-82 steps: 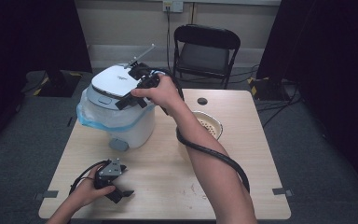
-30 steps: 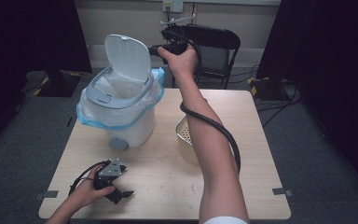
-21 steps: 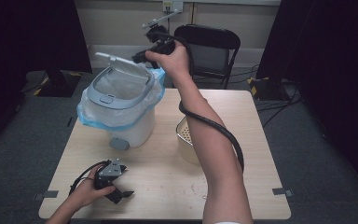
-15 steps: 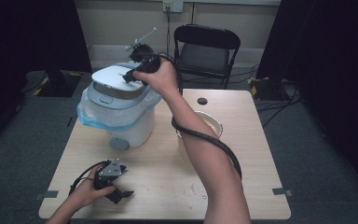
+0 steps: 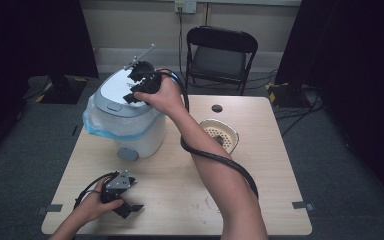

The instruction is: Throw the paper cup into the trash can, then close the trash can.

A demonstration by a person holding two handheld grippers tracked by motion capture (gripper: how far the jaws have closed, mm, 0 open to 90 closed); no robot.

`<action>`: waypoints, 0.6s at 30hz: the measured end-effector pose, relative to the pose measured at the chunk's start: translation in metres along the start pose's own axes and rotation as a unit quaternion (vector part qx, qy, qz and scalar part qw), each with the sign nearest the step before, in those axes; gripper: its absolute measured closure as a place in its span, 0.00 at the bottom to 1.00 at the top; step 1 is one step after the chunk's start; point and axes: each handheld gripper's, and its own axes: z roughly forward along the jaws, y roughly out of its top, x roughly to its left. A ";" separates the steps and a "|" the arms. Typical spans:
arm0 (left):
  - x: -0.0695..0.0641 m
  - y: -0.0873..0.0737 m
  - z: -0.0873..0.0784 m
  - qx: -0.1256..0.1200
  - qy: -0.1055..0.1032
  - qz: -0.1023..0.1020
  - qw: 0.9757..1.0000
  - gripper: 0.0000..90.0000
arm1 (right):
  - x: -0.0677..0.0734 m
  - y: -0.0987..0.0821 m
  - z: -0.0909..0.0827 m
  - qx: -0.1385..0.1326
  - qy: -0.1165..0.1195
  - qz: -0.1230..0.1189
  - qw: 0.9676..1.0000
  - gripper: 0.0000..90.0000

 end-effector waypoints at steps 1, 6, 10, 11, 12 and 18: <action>0.000 0.000 0.000 0.000 0.000 -0.001 1.000 0.00 | 0.000 -0.002 -0.003 0.000 0.001 0.004 1.000 0.61; 0.000 0.000 0.000 0.000 -0.001 0.000 1.000 0.00 | -0.006 -0.020 -0.044 -0.070 -0.040 0.039 0.996 0.24; 0.000 0.000 0.000 0.000 0.001 0.003 1.000 0.00 | -0.001 -0.052 -0.082 -0.091 -0.053 0.037 0.994 0.16; 0.000 0.000 0.000 0.000 0.001 0.003 1.000 0.00 | 0.001 -0.058 -0.087 -0.087 -0.058 0.038 0.994 0.16; 0.000 0.000 0.000 0.000 0.001 0.003 1.000 0.00 | 0.002 -0.070 -0.095 -0.078 -0.067 0.039 0.994 0.16; 0.001 0.000 0.000 -0.001 0.002 0.003 1.000 0.00 | 0.003 -0.129 -0.114 -0.077 -0.049 0.063 0.994 0.16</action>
